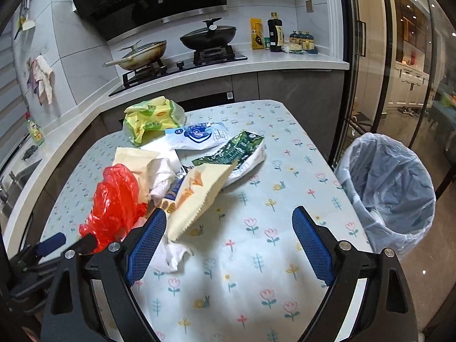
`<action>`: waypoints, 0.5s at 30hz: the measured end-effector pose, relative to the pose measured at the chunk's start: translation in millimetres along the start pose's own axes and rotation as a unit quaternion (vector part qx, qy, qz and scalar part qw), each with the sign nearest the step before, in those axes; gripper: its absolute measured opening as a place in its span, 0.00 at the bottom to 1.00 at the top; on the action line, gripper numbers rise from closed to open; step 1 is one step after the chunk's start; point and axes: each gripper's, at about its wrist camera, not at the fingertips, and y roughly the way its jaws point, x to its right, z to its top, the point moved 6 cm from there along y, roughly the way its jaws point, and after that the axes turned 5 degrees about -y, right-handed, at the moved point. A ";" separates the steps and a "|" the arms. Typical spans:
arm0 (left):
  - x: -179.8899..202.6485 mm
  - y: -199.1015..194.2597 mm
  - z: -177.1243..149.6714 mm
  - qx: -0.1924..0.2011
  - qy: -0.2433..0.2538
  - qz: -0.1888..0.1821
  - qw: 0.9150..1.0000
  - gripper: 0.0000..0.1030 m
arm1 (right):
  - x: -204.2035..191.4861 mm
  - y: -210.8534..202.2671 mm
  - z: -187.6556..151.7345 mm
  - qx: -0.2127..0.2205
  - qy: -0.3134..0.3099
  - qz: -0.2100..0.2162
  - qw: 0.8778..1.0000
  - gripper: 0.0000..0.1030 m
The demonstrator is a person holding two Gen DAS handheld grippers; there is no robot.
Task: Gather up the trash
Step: 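Grasp the cream paper bag with the right gripper while the left gripper grasps the red plastic bag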
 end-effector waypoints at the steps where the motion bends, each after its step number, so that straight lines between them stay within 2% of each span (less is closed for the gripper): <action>1: -0.9 1.4 0.1 0.000 0.001 0.000 1.000 0.81 | -1.6 4.0 1.5 -0.003 0.002 0.003 1.000 0.84; 8: -10.3 9.9 2.6 -0.001 0.002 0.001 1.000 0.84 | -14.3 34.6 3.9 -0.022 0.006 0.012 1.000 0.80; 10: -13.5 13.2 2.8 -0.003 0.002 0.000 1.000 0.85 | -18.7 43.1 2.7 -0.029 0.005 0.017 0.999 0.74; 13: -17.4 18.1 2.4 -0.008 0.005 0.001 1.000 0.86 | -22.9 56.0 -2.0 -0.044 0.008 0.030 0.999 0.56; 15: -19.5 21.2 1.8 -0.010 0.006 0.001 1.000 0.87 | -24.8 62.9 -6.4 -0.055 0.013 0.040 0.998 0.35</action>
